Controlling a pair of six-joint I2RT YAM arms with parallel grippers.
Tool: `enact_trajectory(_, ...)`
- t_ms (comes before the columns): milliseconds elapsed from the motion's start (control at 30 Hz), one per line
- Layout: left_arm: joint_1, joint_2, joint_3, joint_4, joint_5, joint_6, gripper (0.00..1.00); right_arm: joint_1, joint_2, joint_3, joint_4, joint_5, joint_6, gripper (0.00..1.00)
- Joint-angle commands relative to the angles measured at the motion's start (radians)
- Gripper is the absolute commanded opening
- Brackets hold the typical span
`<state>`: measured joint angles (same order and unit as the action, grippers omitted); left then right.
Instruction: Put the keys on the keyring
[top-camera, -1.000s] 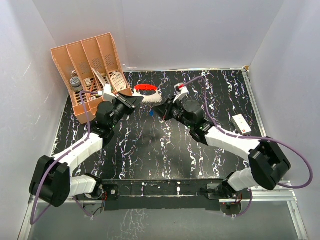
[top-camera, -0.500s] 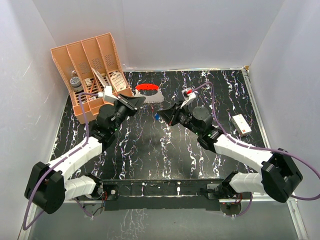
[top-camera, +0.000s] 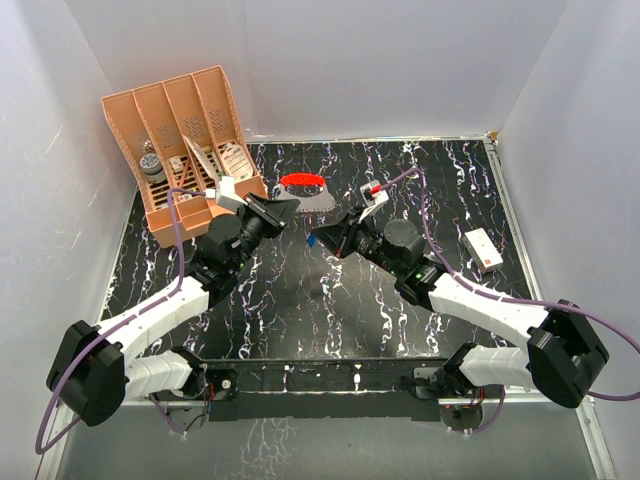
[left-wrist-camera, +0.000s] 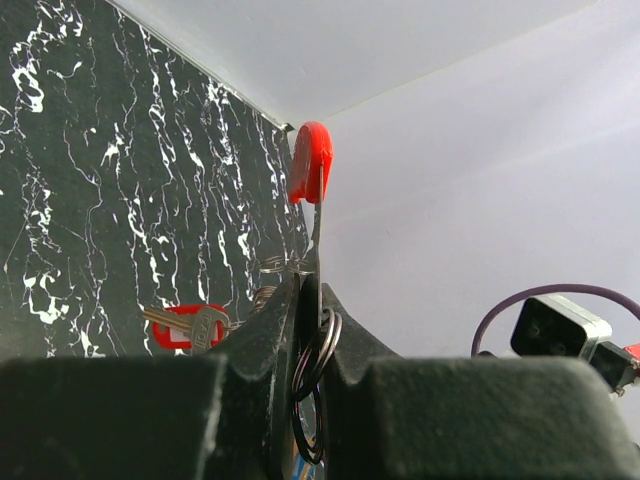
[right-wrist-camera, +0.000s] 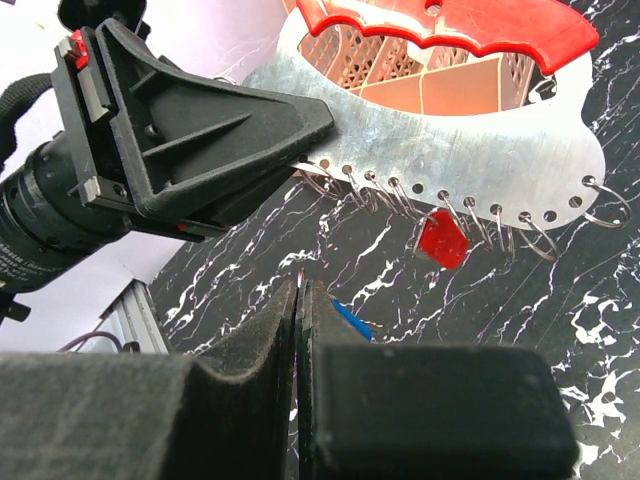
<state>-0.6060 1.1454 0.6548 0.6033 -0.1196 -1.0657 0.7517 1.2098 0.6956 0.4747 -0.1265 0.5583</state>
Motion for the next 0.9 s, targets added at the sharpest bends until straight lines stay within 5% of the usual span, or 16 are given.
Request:
enact_trajectory(0,-0.025,-0.024,0.027,0.029,-0.046,0.031,0.0,0.006,-0.031,0.0,0.057,0.022,-0.009,0.0)
enact_trajectory(867,-0.059,-0.039,0.035,0.023,-0.072,0.056,0.0,0.005,0.007,0.048,0.039,0.063,0.009,0.0)
